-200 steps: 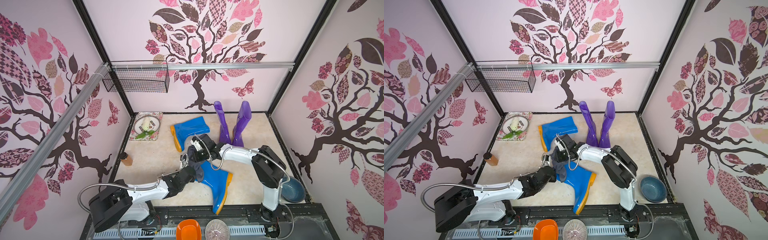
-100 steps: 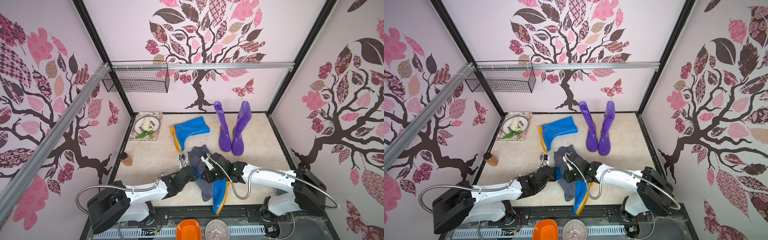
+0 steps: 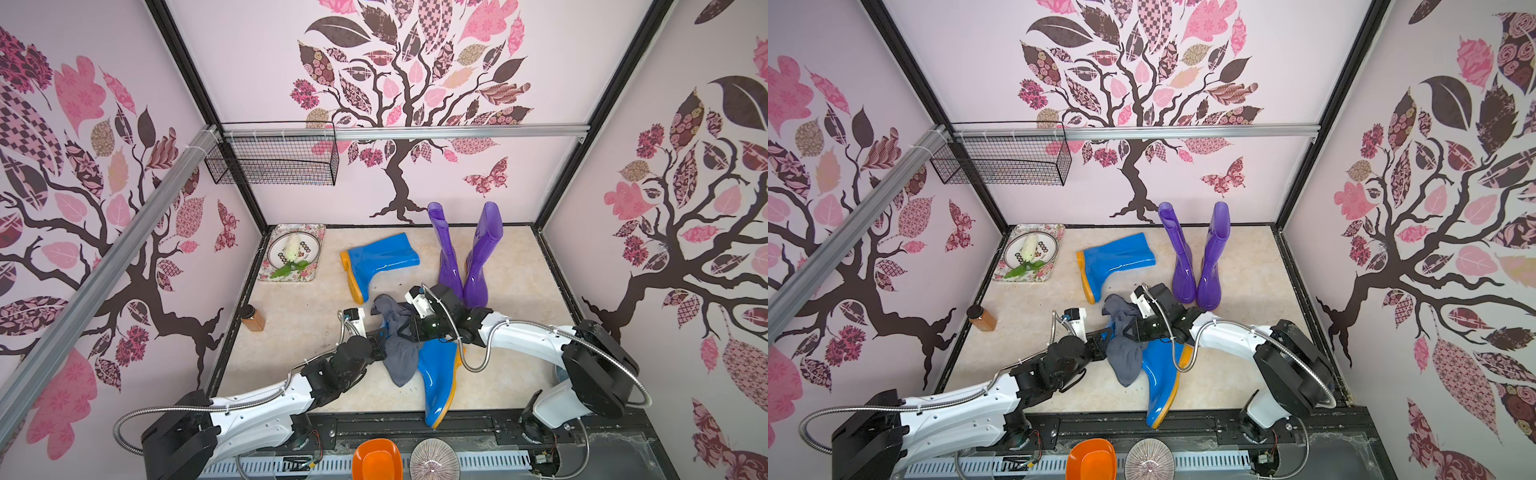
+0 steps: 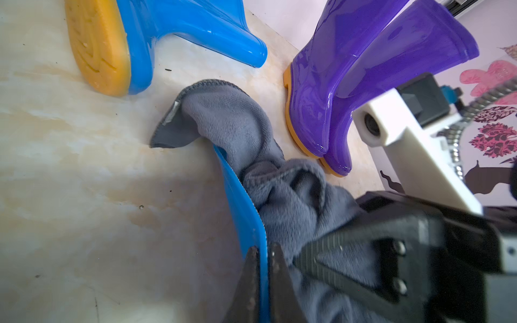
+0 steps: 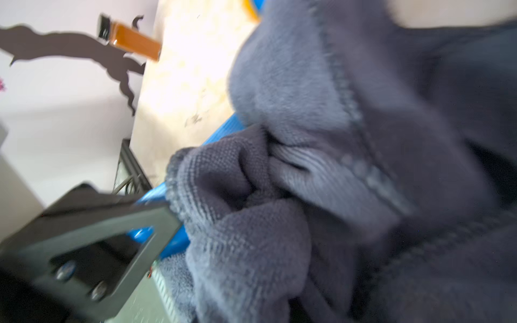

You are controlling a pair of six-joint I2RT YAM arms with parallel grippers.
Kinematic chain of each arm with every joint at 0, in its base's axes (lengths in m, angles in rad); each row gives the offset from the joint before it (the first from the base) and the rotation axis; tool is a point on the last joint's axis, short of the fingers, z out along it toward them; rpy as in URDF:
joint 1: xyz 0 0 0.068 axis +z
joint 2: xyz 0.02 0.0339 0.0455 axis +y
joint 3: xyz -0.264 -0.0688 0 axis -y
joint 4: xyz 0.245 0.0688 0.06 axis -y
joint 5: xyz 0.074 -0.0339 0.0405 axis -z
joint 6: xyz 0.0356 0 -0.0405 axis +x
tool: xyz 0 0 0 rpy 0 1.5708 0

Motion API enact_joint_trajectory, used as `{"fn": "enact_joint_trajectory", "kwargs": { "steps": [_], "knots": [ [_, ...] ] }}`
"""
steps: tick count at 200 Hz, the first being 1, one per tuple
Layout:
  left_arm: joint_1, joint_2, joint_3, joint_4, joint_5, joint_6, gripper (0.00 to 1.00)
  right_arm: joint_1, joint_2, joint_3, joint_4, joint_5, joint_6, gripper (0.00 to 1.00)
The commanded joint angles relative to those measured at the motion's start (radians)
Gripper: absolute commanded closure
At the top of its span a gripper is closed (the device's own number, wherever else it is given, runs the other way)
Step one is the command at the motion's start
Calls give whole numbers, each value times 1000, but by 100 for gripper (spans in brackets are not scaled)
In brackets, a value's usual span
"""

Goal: Wipe the rubber boots with a cloth
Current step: Wipe the dirt off the rubber boot.

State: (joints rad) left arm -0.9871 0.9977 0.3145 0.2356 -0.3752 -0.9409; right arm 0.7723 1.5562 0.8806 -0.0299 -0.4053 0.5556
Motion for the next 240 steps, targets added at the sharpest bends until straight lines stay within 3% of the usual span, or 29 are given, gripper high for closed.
{"fn": "enact_joint_trajectory", "kwargs": {
  "steps": [1, 22, 47, 77, 97, 129, 191, 214, 240],
  "knots": [
    [-10, -4, -18, 103, 34, -20, 100, -5, 51, 60, -138, 86, -68, 100],
    [-11, -28, -20, 88, 4, -15, 100, 63, -76, -97, -100, 147, -23, 100],
    [-8, -41, -15, 69, -28, 2, 100, 221, -221, -190, -219, 279, 31, 100],
    [-7, -17, 10, 54, -32, 30, 100, 264, -408, -318, -357, 332, 197, 100],
    [-1, -6, 23, 47, -45, 39, 100, 418, -470, -286, -520, 476, 272, 100],
    [6, 14, 50, 37, -68, 69, 100, 585, -454, -242, -605, 481, 355, 100],
    [10, 41, 90, -9, -92, 99, 100, 595, -497, -166, -580, 384, 260, 100],
    [11, 52, 94, -8, -92, 100, 100, 589, -481, -160, -591, 420, 253, 100],
    [13, 53, 93, -9, -93, 95, 100, 455, -505, -222, -554, 408, 238, 100]
  ]
}}
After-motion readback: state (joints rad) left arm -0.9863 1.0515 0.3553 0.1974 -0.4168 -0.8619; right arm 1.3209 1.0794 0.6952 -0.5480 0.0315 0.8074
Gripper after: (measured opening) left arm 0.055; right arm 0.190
